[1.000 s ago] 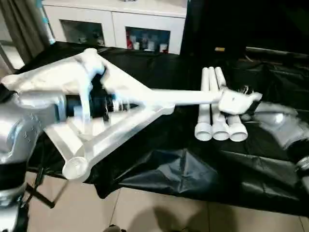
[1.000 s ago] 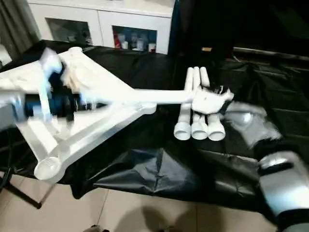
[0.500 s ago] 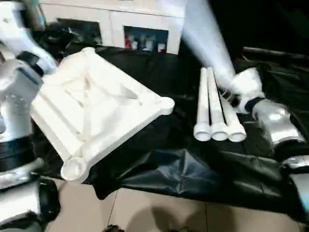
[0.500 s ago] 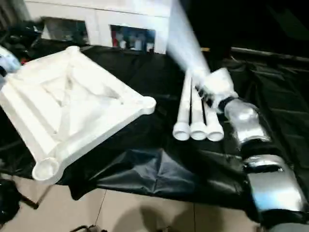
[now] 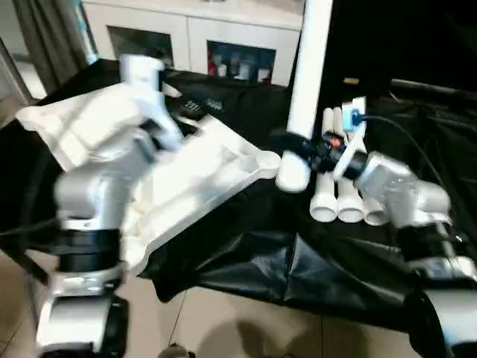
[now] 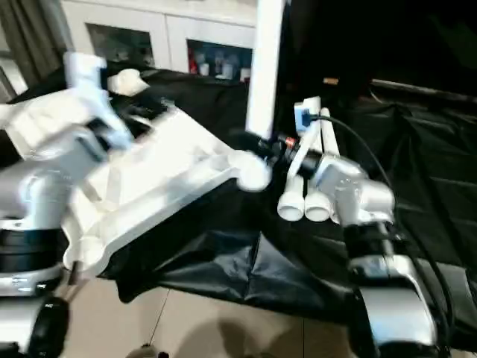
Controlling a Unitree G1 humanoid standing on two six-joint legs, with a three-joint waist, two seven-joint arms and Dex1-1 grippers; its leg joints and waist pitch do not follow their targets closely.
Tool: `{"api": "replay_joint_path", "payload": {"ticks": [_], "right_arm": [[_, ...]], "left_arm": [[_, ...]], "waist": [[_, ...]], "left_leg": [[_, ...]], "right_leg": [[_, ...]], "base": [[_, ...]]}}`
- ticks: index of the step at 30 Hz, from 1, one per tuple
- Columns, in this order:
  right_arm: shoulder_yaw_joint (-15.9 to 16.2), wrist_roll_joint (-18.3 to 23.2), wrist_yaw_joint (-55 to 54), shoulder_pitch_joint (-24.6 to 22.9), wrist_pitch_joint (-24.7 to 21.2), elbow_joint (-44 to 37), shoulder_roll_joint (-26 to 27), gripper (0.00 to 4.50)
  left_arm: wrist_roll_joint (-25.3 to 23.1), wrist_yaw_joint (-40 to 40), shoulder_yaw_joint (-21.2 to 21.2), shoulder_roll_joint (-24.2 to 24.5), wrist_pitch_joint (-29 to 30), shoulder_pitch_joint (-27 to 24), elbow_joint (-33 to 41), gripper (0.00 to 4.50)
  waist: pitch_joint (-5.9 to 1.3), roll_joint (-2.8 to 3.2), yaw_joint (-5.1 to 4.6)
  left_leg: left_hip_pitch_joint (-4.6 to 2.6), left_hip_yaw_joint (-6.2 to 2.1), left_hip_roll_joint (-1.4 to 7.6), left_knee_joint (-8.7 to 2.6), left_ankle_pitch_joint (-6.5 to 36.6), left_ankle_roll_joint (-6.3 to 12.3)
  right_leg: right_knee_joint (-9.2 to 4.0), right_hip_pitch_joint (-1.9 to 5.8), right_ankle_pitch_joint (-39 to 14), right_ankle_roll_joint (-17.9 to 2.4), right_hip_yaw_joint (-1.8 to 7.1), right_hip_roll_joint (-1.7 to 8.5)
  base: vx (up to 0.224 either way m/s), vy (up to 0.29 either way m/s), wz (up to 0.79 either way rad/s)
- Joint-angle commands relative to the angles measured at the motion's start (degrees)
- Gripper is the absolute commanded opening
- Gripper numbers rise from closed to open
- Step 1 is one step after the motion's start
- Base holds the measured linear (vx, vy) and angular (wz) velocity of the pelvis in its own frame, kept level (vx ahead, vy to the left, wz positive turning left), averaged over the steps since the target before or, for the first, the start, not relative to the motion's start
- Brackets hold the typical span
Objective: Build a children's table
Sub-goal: Move to table
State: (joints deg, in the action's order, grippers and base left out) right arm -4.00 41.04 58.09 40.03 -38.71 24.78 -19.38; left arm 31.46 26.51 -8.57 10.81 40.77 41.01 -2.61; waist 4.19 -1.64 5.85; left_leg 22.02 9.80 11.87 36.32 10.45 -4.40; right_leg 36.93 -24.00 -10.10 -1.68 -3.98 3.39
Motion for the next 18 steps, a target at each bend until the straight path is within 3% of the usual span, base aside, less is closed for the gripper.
{"api": "replay_joint_path", "payload": {"ticks": [1,2,3,7,8,11,13,16,18], "right_arm": [[-1.21,3.38,1.22,-0.75,-4.0,-3.73,-1.04,1.89],[-1.72,5.68,1.53,-2.23,-7.76,-6.77,-1.54,1.89],[-1.72,5.68,1.53,-2.23,-7.76,-6.77,-1.54,1.89],[-2.63,9.63,0.5,-4.14,-13.89,-12.31,-1.59,1.89],[-2.57,9.7,0.42,-4.27,-14.08,-12.58,-1.66,1.89],[-2.15,10.78,-0.18,-5.18,-15.86,-14.8,-1.59,1.89],[-1.94,10.9,-0.14,-5.43,-16.16,-15.3,-1.69,1.89],[-1.62,11.24,0.17,-6.22,-17.41,-16.51,-1.96,1.89],[-1.2,11.44,0.42,-6.95,-18.55,-17.76,-2.24,1.89]], "left_arm": [[3.79,1.22,0.13,-0.84,2.3,1.9,0.78,2.91],[7.25,2.36,-0.31,-2.02,4.27,2.77,1.64,3.08],[7.25,2.36,-0.31,-2.02,4.27,2.77,1.64,3.18],[11.14,4.58,-0.29,-3.85,8.38,4.34,2.47,3.38],[11.54,4.55,-0.3,-4.23,8.76,4.51,2.49,3.62],[16.04,6.37,-0.04,-5.15,12.02,5.44,2.35,3.67],[16.84,6.72,0.08,-5.3,12.66,5.61,2.24,4.06],[17.04,7.38,1.27,-5.38,13.8,5.39,1.74,4.21],[16.79,8.16,2.3,-5.7,14.47,5.08,1.36,4.37]], "waist": [[-4.83,-0.6,0.16],[-4.82,-0.32,0.51],[-4.69,-0.51,0.46],[-4.78,-0.34,0.67],[-4.83,-0.12,0.84],[-4.75,-0.51,0.9],[-4.71,-0.49,0.95],[-4.72,-0.71,1.06],[-4.76,-0.55,1.13]], "left_leg": [[-0.57,0.02,0.85,-4.11,7.28,1.42],[-0.67,0.02,0.81,-4.05,7.07,1.31],[-0.51,0.07,0.74,-4.08,7.08,1.33],[-0.44,-0.17,0.75,-4.17,7.07,0.57],[-0.59,-0.12,0.75,-4.13,6.91,0.5],[-0.55,-0.11,0.68,-4.19,7.3,0.04],[-0.47,-0.15,0.72,-4.23,7.2,-0.14],[-0.49,-0.09,0.7,-4.25,7.09,-0.04],[-0.42,-0.19,0.76,-4.31,6.74,-0.13]], "right_leg": [[-5.02,3.65,-14.71,-9.67,2.56,4.03],[-5.14,3.67,-14.87,-9.41,2.63,4.1],[-5.32,3.73,-15.28,-9.01,2.65,4.01],[-5.38,3.75,-17.22,-7.41,2.51,4.0],[-5.5,3.56,-16.82,-7.52,2.5,3.98],[-5.6,3.62,-17.84,-7.4,2.43,4.01],[-5.55,3.62,-18.07,-7.05,2.43,3.99],[-5.78,3.65,-18.27,-6.28,2.45,3.96],[-5.71,3.68,-18.1,-5.77,2.45,4.05]], "base": [[0.0,0.0,0.0],[0.0,0.0,0.0],[0.0,0.0,0.0],[0.0,0.0,0.0],[0.0,0.0,0.0],[0.0,0.0,0.0],[0.0,0.0,0.0],[0.0,0.0,0.0],[0.0,0.0,0.0]]}}
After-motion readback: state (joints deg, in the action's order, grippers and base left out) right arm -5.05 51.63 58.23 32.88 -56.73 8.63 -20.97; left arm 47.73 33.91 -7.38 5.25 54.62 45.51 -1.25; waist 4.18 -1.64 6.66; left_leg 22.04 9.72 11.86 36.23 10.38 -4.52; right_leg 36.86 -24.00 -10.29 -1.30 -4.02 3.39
